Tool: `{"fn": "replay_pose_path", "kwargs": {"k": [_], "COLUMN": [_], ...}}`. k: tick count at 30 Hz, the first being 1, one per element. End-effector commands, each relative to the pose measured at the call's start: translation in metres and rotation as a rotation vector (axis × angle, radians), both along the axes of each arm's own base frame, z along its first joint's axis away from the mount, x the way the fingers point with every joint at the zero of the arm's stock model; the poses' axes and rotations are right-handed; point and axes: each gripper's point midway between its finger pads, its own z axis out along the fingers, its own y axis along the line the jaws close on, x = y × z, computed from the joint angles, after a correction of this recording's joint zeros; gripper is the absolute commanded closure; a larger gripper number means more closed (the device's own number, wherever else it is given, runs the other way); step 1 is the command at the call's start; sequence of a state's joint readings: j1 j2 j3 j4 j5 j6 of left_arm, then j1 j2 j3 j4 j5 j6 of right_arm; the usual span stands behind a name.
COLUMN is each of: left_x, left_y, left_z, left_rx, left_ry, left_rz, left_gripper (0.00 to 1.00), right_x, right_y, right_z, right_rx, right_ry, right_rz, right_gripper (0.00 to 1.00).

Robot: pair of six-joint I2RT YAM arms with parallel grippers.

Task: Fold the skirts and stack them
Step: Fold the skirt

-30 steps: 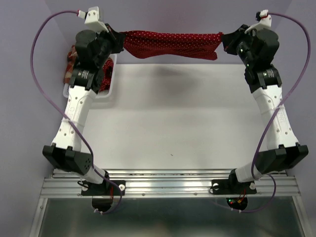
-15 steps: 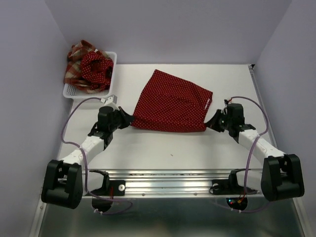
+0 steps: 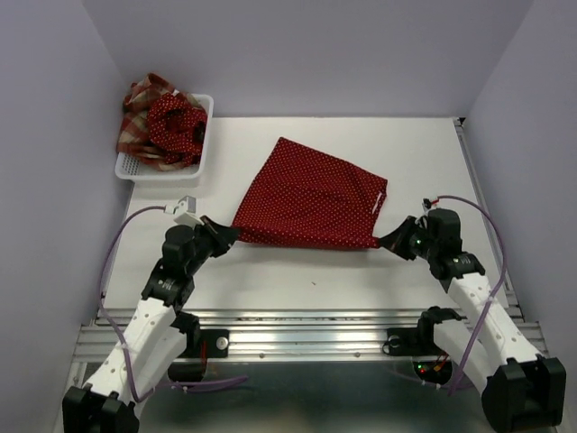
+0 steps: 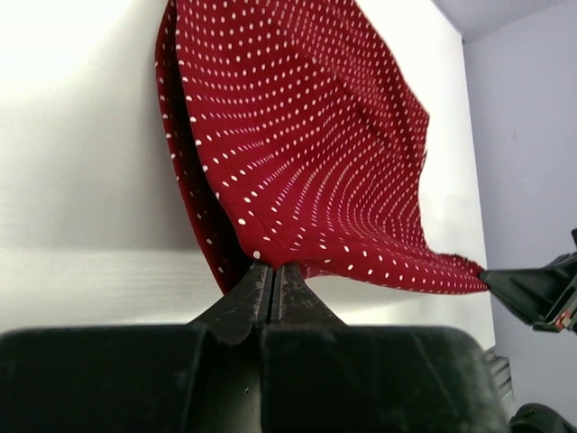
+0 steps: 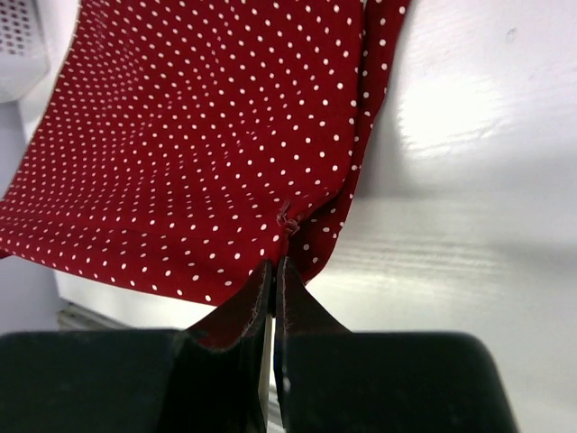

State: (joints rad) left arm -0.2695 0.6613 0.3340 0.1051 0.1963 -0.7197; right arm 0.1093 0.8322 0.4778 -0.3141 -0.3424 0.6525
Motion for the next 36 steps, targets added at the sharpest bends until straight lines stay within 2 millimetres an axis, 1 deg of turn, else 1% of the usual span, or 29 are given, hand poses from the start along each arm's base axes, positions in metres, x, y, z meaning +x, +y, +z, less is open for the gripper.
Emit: {"fn": "replay_pose_path", "kwargs": {"k": [1,2,3,4,5,6,7,8,9,10,12,14,16,17,18,19,20,21,22,23,24,25,29,30,32,33,34,35,36], "left_x": [-0.014,-0.022,-0.026,-0.028,-0.033,-0.034,-0.035,-0.036,-0.035,-0.034,-0.030,-0.024,-0.014,-0.007,0.000,0.007,0.014,0.019,0.028,0.034,0.039,0.044,0.070,0.074,0.084,0.091,0.095,0.102,0.107], "left_y": [0.020,0.025,0.027,0.029,0.031,0.032,0.032,0.032,0.032,0.030,0.027,0.024,0.025,0.026,0.026,0.025,0.025,0.025,0.026,0.032,0.033,0.034,0.021,0.020,0.023,0.023,0.023,0.022,0.021], "left_z": [0.020,0.021,0.023,0.037,0.037,0.048,0.053,0.056,0.066,0.068,0.077,0.084,0.092,0.090,0.098,0.100,0.107,0.110,0.115,0.116,0.117,0.119,0.124,0.129,0.126,0.139,0.141,0.136,0.138], "left_rx": [-0.014,-0.018,-0.016,-0.024,-0.016,-0.019,-0.017,-0.008,-0.008,-0.008,-0.005,-0.002,-0.001,0.009,0.002,0.014,0.015,0.020,0.039,0.063,0.076,0.089,0.094,0.098,0.123,0.128,0.135,0.147,0.147], "left_ry": [0.015,0.031,0.039,0.006,0.025,0.005,-0.002,-0.007,-0.028,-0.022,-0.039,-0.049,-0.079,-0.072,-0.100,-0.100,-0.125,-0.133,-0.145,-0.144,-0.143,-0.143,-0.140,-0.151,-0.138,-0.177,-0.181,-0.165,-0.175], "left_rz": [0.116,0.136,0.146,0.147,0.155,0.154,0.152,0.147,0.141,0.135,0.115,0.106,0.124,0.139,0.145,0.148,0.155,0.162,0.170,0.205,0.216,0.220,0.183,0.185,0.206,0.211,0.216,0.217,0.214], "left_gripper": [1.00,1.00,1.00,1.00,1.00,1.00,1.00,1.00,1.00,1.00,1.00,1.00,1.00,1.00,1.00,1.00,1.00,1.00,1.00,1.00,1.00,1.00,1.00,1.00,1.00,1.00,1.00,1.00,1.00], "right_x": [-0.021,-0.027,-0.030,-0.032,-0.038,-0.039,-0.040,-0.043,-0.043,-0.043,-0.041,-0.033,-0.025,-0.017,-0.012,-0.004,0.003,0.007,0.016,0.020,0.024,0.029,0.048,0.051,0.058,0.061,0.064,0.068,0.072], "right_y": [0.001,0.001,0.001,0.001,0.002,0.002,0.000,-0.002,-0.003,-0.004,-0.004,-0.008,-0.010,-0.012,-0.013,-0.013,-0.014,-0.015,-0.018,-0.020,-0.022,-0.023,-0.027,-0.027,-0.028,-0.028,-0.029,-0.030,-0.030], "right_z": [0.017,0.020,0.024,0.032,0.033,0.041,0.044,0.043,0.047,0.049,0.051,0.057,0.060,0.066,0.068,0.070,0.075,0.077,0.075,0.075,0.077,0.083,0.087,0.088,0.087,0.087,0.088,0.090,0.088], "right_rx": [0.048,0.060,0.065,0.073,0.075,0.076,0.071,0.055,0.049,0.046,0.046,0.040,0.033,0.027,0.025,0.020,0.017,0.011,-0.006,-0.014,-0.024,-0.028,-0.042,-0.042,-0.044,-0.042,-0.042,-0.042,-0.044], "right_ry": [0.020,0.036,0.031,0.010,0.023,0.006,0.003,0.009,0.004,0.000,-0.013,-0.040,-0.061,-0.091,-0.098,-0.103,-0.114,-0.115,-0.111,-0.108,-0.112,-0.126,-0.140,-0.141,-0.140,-0.139,-0.141,-0.152,-0.142], "right_rz": [-0.016,-0.021,-0.022,-0.026,-0.021,-0.020,-0.024,-0.028,-0.030,-0.031,-0.040,-0.066,-0.085,-0.100,-0.102,-0.104,-0.114,-0.123,-0.142,-0.155,-0.162,-0.169,-0.197,-0.203,-0.216,-0.222,-0.225,-0.235,-0.240], "right_gripper": [0.99,0.99,0.99,0.99,0.99,0.99,0.99,0.99,0.99,0.99,0.99,0.99,0.99,0.99,0.99,0.99,0.99,0.99,0.99,0.99,0.99,0.99,0.99,0.99,0.99,0.99,0.99,0.99,0.99]}}
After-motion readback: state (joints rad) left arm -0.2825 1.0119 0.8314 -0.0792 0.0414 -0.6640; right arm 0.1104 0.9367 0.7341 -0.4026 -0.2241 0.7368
